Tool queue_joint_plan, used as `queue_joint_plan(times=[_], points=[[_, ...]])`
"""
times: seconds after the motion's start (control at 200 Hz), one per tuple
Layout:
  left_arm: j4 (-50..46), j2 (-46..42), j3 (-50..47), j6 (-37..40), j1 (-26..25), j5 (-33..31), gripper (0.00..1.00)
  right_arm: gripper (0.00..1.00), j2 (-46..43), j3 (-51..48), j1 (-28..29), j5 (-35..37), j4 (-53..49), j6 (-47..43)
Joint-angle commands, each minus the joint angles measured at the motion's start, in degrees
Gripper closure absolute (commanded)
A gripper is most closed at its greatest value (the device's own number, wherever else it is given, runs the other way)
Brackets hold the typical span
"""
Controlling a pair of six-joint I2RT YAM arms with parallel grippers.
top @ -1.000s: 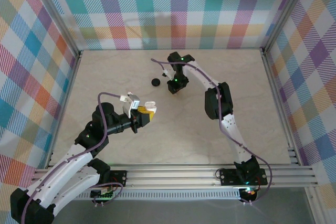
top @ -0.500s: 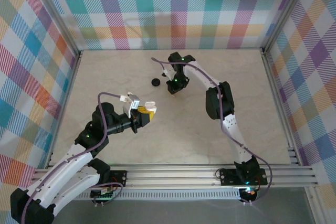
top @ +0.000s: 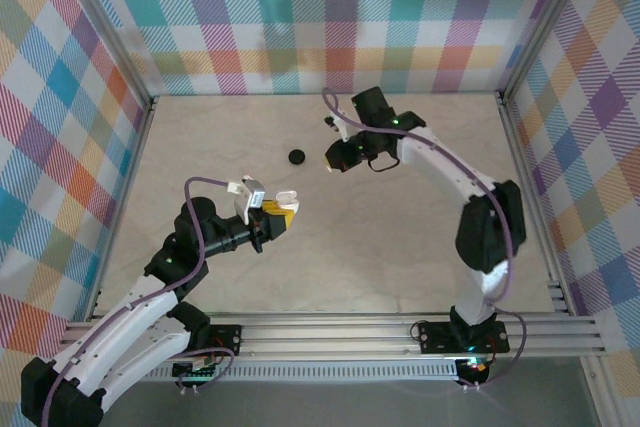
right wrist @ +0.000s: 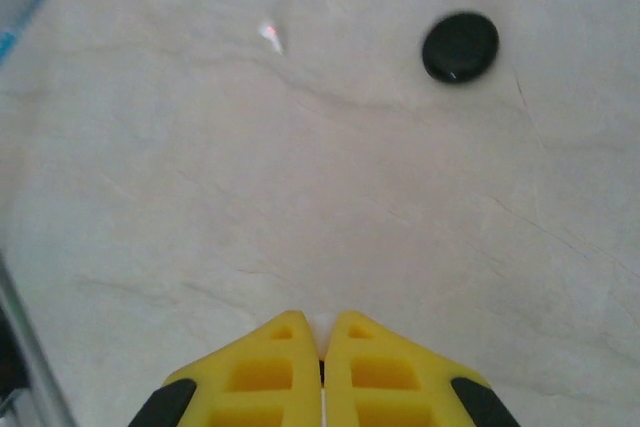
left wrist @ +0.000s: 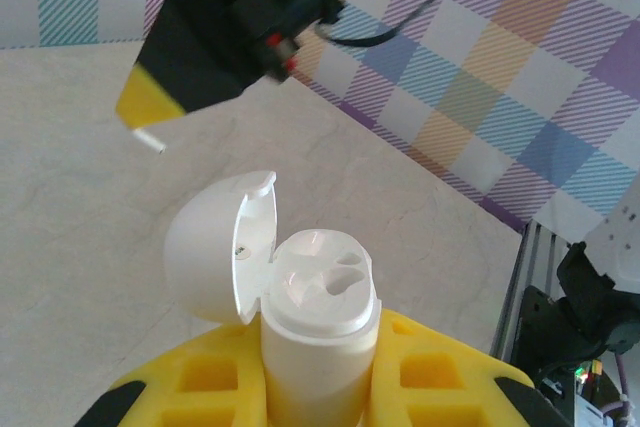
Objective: Insert the wireless bluetooth earbuds into the charging case
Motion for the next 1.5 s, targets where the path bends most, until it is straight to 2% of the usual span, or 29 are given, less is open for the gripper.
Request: queue_joint_plan(times=[0.0,0.195,0.285,0.415,0.635,0.88,1.12,1.495], points=[[0.77,0.16,1.29,1.94,0.29,-1.38,1.00,0.99,-6.21,-6.26,-0.33,-6.78,10.56,4.56],[5.90,-0.06,-0.98,2.39,0.29,-0.83,1.00,1.00,-15.78,-13.44,0.29,-15.07,18.76,10.87],[5.20,0.76,-0.12,6.21,0.29,3.41,1.00,1.00,-19.60,-16.01,1.33,-17.39,22.41,12.75],[3.97,1.31,0.79,8.76,0.27,3.63,1.00,0.99,-24.59,-20.16,3.12,-20.16,30.24,15.53],[18.92,-0.61,-3.80,8.42,0.21,5.50,1.00,0.99,-29.94,-26.32,6.69,-21.28,41.91,19.94],[23.06,0.27,-3.82,7.22,0.21,8.49,1.00,1.00,-31.26,-31.11,10.73,-18.20,52.16,21.94],[27.74,-0.75,-6.27,1.53,0.20,4.20,1.00,1.00,-31.70,-34.19,13.11,-14.33,58.01,19.00],[29.11,0.58,-4.45,-2.57,0.20,6.16,1.00,1.00,-28.59,-32.99,13.16,-15.90,57.29,16.48]])
